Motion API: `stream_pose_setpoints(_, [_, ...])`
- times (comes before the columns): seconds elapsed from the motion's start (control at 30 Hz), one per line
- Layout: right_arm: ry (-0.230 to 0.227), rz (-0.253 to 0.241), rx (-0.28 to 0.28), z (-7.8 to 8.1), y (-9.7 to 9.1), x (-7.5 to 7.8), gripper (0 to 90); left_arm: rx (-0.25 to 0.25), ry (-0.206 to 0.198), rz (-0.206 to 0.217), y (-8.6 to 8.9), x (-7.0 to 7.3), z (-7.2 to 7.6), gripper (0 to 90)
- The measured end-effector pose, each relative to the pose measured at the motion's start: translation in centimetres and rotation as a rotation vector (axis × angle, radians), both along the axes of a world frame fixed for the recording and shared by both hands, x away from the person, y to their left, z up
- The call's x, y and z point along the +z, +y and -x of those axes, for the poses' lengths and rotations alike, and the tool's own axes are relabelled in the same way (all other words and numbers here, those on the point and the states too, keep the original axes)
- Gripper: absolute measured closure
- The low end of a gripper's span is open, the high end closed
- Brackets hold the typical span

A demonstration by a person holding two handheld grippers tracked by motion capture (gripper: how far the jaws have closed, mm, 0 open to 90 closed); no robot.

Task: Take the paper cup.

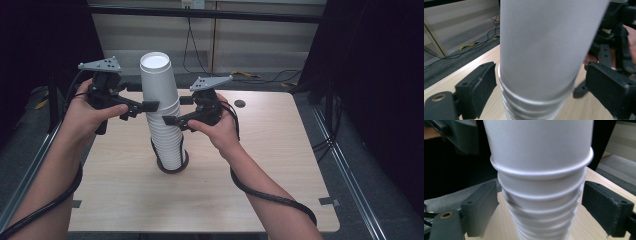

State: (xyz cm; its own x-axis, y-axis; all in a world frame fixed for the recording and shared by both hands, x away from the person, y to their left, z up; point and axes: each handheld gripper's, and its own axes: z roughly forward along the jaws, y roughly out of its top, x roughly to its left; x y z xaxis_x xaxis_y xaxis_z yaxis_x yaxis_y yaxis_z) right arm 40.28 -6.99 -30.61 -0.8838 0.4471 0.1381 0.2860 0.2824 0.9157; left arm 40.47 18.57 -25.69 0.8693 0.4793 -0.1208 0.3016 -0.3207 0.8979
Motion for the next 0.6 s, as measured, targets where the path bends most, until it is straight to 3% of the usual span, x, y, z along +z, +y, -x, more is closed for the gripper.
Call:
stream_pose_setpoints(0.07, [-0.007, 0.002, -0.009, -0.1, 0.1, 0.0, 12.6, -0.014, 0.006, 0.017, -0.4, -0.2, -0.2, 7.2])
stream_pose_setpoints(0.3, [0.011, -0.029, -0.014, -0.4, 0.3, -0.3, 11.2, -0.005, -0.016, 0.000, -1.4, -0.3, -0.7, 4.2])
stream_pose_setpoints(0.47, [-0.006, -0.014, -0.015, -0.4, 0.5, -0.1, 10.3, -0.006, -0.009, -0.003, -1.9, -0.9, -1.1, 4.6])
stream_pose_setpoints(0.6, [-0.012, -0.013, -0.015, -0.5, 0.7, -0.1, 9.7, -0.011, -0.032, -0.005, -2.2, -1.1, -1.2, 4.1])
